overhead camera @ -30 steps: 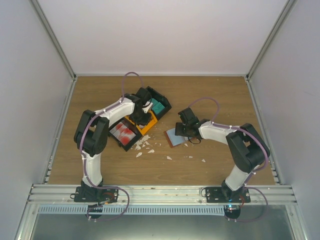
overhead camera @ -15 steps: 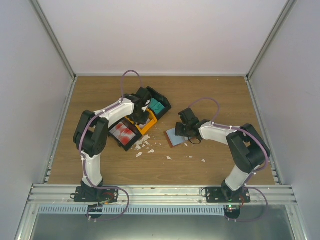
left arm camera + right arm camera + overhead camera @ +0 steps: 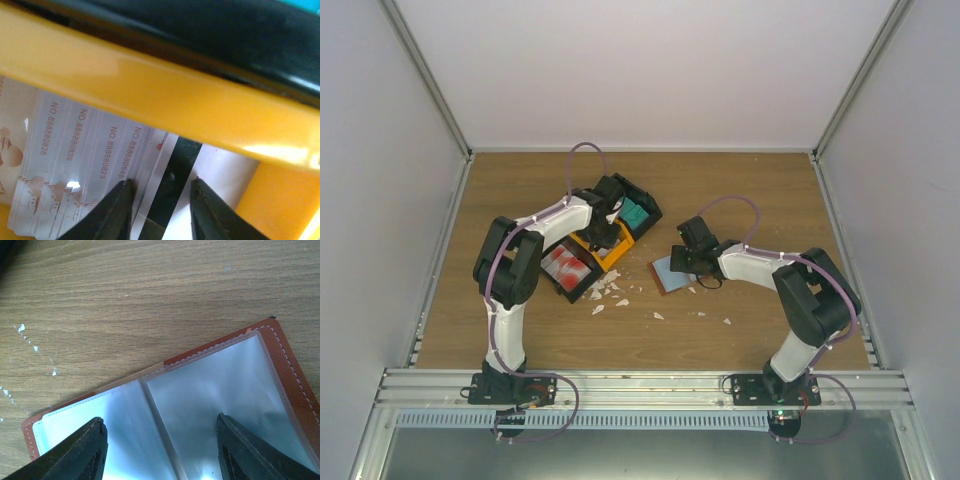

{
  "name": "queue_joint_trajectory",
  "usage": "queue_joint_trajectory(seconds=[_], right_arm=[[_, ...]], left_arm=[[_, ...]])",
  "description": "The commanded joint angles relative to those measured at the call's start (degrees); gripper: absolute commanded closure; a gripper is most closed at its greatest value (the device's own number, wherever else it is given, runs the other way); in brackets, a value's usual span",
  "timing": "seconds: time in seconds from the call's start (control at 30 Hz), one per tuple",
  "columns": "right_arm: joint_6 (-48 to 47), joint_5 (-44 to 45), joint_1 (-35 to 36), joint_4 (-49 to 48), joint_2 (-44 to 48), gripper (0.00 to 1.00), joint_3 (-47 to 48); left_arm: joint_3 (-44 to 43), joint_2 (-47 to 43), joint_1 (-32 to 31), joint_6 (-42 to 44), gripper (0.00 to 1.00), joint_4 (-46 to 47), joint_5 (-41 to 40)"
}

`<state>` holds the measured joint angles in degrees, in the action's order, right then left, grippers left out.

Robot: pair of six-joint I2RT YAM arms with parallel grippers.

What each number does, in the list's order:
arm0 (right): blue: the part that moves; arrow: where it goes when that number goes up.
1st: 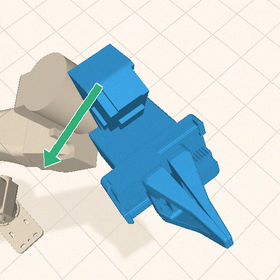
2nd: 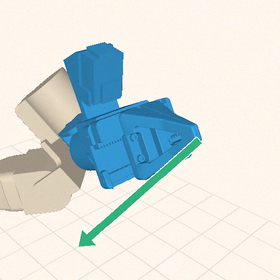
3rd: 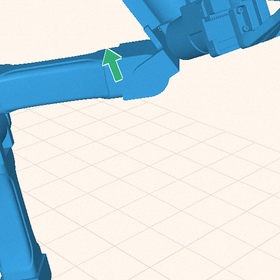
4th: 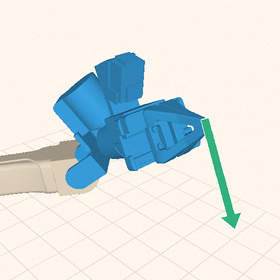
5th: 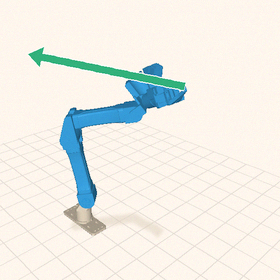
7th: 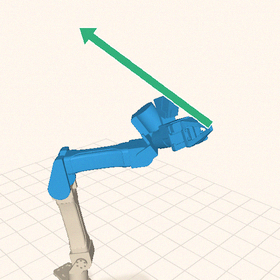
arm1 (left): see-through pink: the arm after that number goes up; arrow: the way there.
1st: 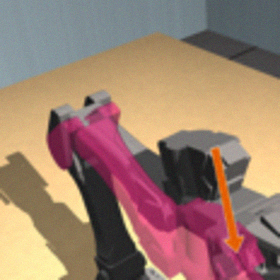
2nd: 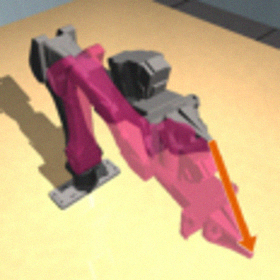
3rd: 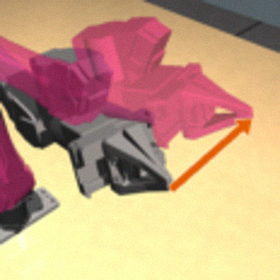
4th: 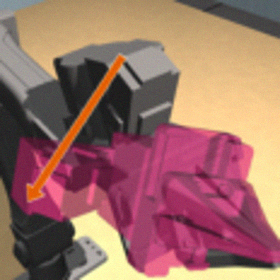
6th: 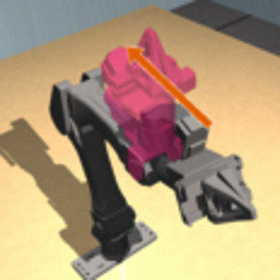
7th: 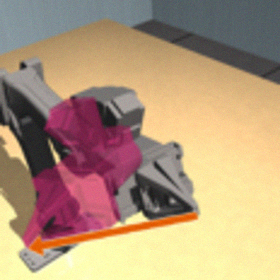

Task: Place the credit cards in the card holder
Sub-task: Adjust the credit card in the storage box.

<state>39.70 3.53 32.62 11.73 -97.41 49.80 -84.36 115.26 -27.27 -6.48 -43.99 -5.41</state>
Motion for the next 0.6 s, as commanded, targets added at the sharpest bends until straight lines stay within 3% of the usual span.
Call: queue_joint_trajectory(seconds=[0.0,0.17,0.57], right_arm=[[1.4,-3.3,0.5,2.2,-4.0,0.40,-3.3],[1.3,-3.3,0.5,2.3,-4.1,0.40,-3.3],[1.0,-3.3,0.5,4.5,-1.6,0.40,-3.1]], left_arm=[[-1.6,0.4,0.2,0.3,0.69,-2.4,3.2],[-2.3,-1.7,0.2,0.4,0.78,-3.1,8.6],[-2.5,-5.2,-0.1,0.4,0.79,-5.3,15.4]])
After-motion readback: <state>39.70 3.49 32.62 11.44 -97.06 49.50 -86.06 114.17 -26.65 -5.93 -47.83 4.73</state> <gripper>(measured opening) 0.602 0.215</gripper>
